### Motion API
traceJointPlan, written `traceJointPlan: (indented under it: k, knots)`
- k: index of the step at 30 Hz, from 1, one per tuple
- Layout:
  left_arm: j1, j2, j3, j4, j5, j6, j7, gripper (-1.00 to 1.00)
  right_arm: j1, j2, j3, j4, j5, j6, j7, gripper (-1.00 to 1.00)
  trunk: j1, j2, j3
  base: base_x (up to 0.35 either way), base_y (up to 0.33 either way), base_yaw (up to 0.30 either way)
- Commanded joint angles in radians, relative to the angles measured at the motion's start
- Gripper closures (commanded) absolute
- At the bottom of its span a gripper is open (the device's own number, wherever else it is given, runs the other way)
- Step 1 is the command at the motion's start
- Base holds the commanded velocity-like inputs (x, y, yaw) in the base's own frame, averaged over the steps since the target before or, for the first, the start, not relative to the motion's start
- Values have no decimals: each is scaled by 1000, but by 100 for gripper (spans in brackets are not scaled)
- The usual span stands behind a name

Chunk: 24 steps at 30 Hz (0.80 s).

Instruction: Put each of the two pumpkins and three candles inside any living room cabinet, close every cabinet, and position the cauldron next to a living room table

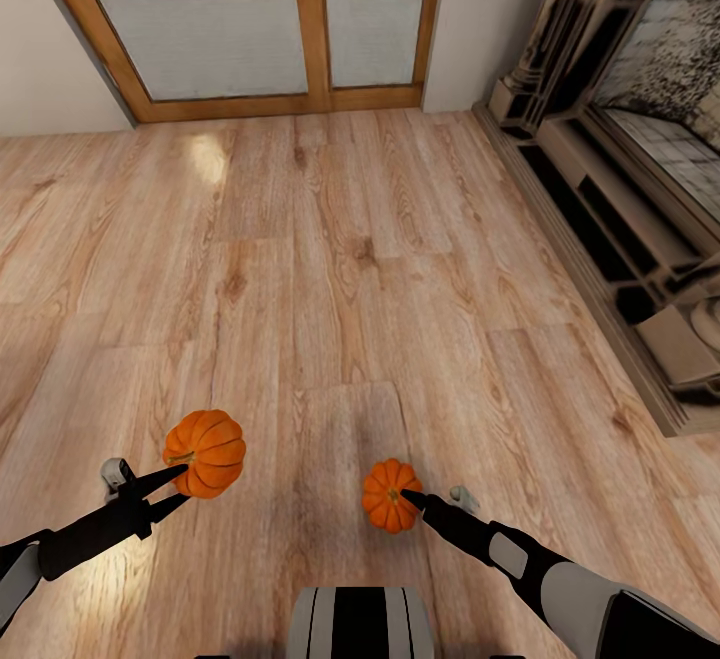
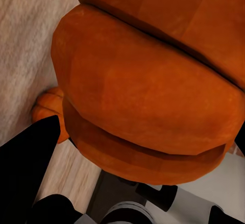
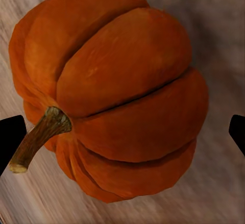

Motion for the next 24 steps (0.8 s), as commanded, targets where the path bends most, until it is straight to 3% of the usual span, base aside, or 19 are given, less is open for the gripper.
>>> traceJointPlan:
  k: [1,24]
  knots:
    - [0,0,0,0,4,7,1,100,0,0,5,0,-11,8,1,-100,0,0,-1,0,0,0]
    - [0,-2,0,0,3,7,1,100,0,1,5,0,-9,10,-119,-100,0,0,-1,-13,0,0]
